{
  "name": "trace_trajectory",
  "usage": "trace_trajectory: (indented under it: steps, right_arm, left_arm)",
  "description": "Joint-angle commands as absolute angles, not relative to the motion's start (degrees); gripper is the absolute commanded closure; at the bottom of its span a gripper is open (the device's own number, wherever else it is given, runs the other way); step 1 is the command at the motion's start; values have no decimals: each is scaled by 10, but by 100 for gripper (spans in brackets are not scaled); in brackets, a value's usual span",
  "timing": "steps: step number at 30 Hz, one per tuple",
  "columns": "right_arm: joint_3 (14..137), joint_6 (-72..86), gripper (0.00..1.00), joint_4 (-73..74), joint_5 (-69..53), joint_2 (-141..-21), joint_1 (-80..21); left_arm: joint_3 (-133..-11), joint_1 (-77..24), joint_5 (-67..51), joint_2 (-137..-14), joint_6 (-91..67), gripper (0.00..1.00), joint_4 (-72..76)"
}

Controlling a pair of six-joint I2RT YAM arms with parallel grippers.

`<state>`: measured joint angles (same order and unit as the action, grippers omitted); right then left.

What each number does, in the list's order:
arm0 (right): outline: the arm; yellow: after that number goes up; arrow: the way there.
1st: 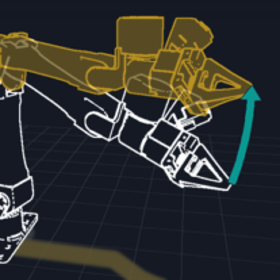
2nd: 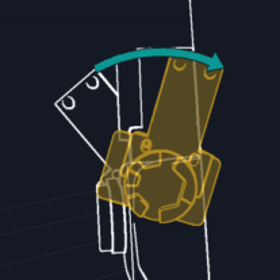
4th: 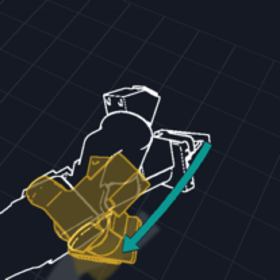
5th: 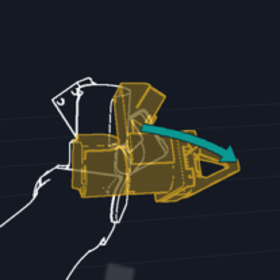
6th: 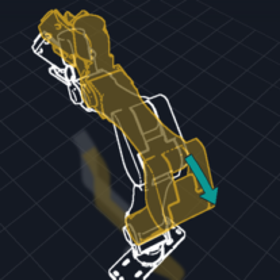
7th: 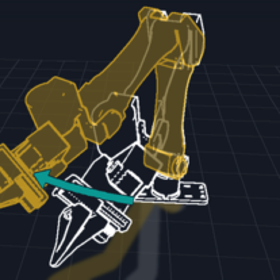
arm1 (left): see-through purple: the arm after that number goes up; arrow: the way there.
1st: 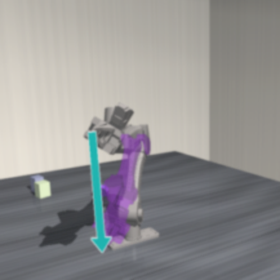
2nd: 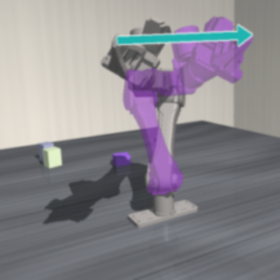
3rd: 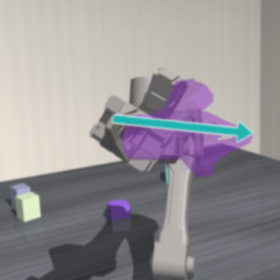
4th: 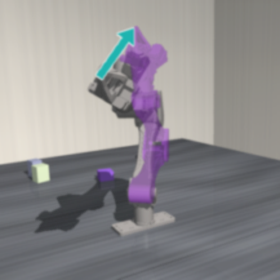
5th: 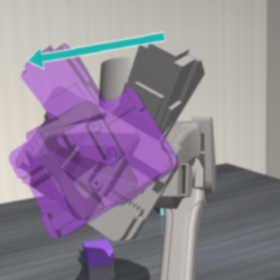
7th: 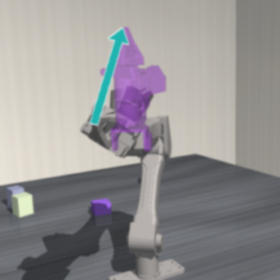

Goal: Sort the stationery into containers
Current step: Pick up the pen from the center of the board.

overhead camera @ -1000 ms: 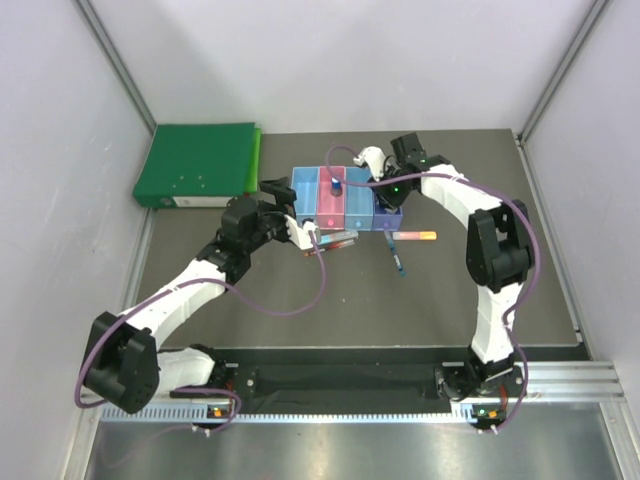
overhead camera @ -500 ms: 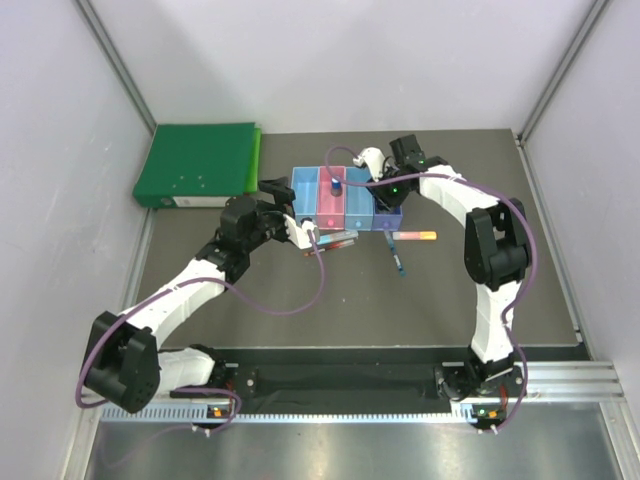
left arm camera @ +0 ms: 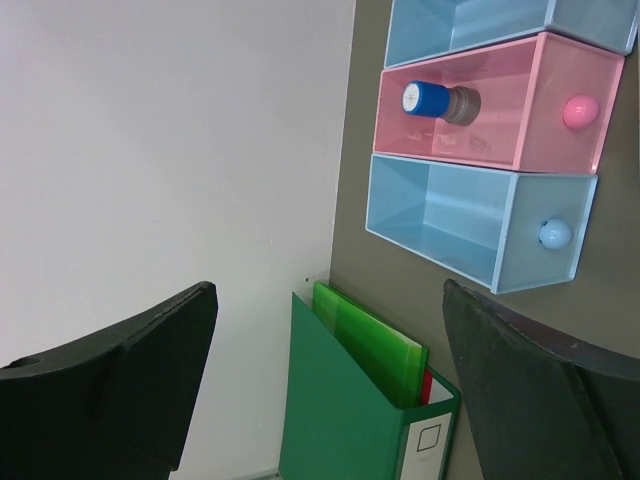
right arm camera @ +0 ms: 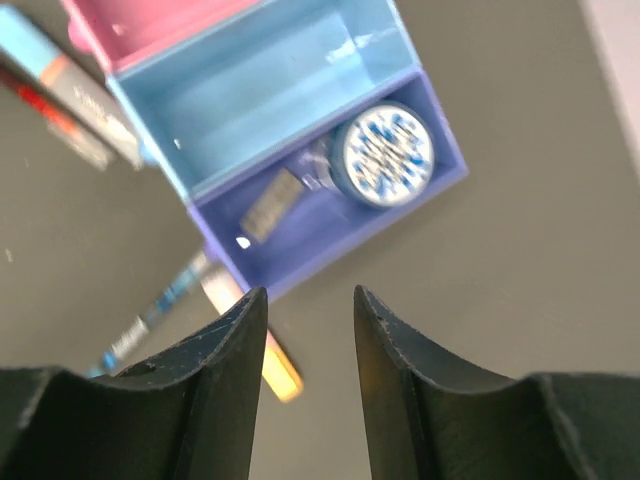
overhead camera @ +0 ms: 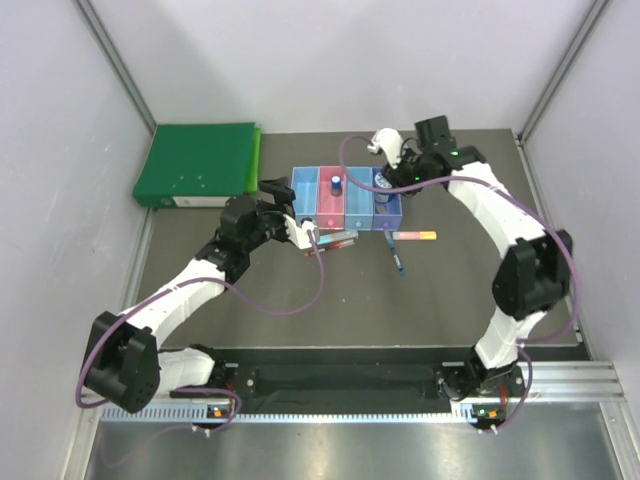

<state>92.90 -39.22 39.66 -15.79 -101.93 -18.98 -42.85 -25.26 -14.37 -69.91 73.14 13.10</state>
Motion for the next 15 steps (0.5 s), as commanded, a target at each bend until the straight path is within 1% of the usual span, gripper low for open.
trace_trajectory:
  steps: [1, 6, 15]
  right_arm:
    - [870, -506, 59, 452, -184, -934, -149]
    - [834, -561, 55, 475, -213, -936, -116]
    - [819, -635, 54, 490, -234, -1015, -100]
  left_arm:
    - [-438, -250, -159, -684, 724, 1, 142]
    - [-439, -245, -178, -680, 722, 1, 127]
    - [-455, -241, -202, -687, 738, 1, 100]
